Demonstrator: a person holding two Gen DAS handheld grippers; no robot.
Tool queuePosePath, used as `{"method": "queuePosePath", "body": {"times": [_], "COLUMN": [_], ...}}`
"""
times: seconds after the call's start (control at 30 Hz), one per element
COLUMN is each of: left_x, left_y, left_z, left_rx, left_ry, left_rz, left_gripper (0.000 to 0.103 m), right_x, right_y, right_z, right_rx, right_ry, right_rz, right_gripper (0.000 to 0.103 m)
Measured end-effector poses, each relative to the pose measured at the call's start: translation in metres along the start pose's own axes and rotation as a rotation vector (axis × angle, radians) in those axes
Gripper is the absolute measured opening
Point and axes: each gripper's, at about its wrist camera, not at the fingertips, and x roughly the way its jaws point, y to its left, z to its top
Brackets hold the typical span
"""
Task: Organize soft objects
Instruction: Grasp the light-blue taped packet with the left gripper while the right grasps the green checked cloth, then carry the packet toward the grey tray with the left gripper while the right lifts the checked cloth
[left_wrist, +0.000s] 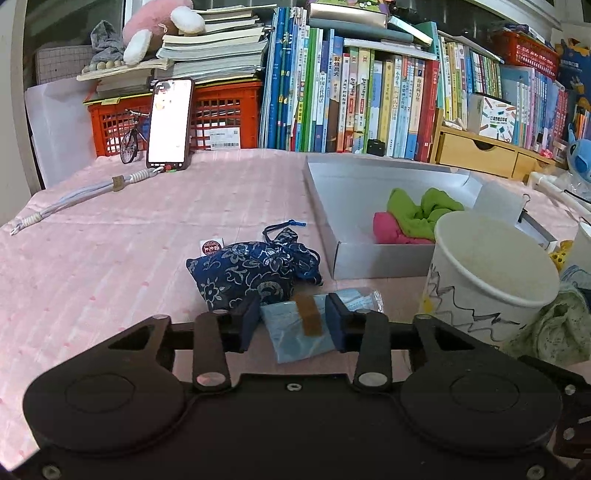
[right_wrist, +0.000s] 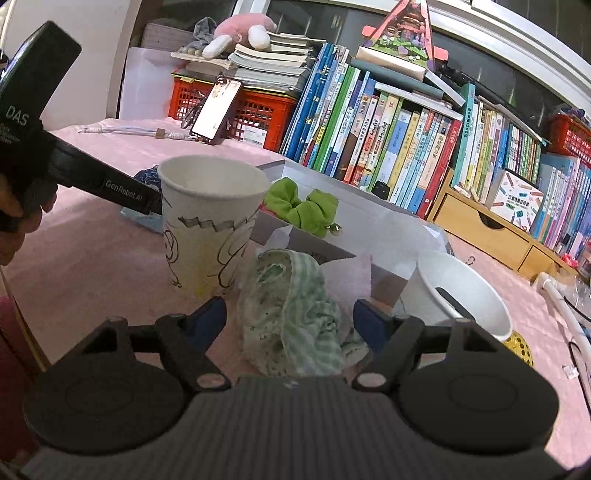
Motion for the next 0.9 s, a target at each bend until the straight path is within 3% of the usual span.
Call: {"method": "queuePosePath", "body": {"times": [0.17,0.23,0.27,0.43,0.7,0.8,0.87,0.9], "left_x": [-0.003,-0.008,-0.010,-0.020,-0.020,-0.018,-0.016,-0.014], "left_y": [0.000,0.001,0.001,0.004,-0.001,-0.004,-0.007,-0.008], "left_z": [0.001,0.002,0.003,0.011,0.008,0.004,0.001,0.000], "left_rx": [-0.002,-0.016,-0.022,-0.052,-0.009,0.006,0.016,0.019], "left_ry": [-0.001,-0.019,-0.032,-0.061,-0.023,0.001,0.014,0.018], "left_rz": [0.000,0.016,0.030,0.041,0.017,-0.002,-0.007,-0.002], "left_gripper": [0.030,0.019,0.017,0.015,0.015,0.019,0.031,0.043], "right_x": [0.002,0.002,0.002,-0.001,-0.011,-0.014,-0.016,-0.017], "right_y": [0.000,-0.001,-0.001,-0.002,-0.004,-0.005,-0.005,-0.005], "right_z": [0.000,0.001,0.001,0.003,0.007,0.009,0.010,0.010], "right_rx": [-0.006,-0.002,-0.001,0.008,0.030,0.033,0.034,0.034], "right_ry": [0.002,0.004,0.004,-0.008,-0.036,-0.045,-0.051,-0.053], "right_rz": [-0.009,-0.010,-0.007,-0.008,-0.002,-0.002,-0.003,-0.003], "right_gripper": [0.075,0.068,0.066,0.053,0.045,0.045,0.045,0.045]}}
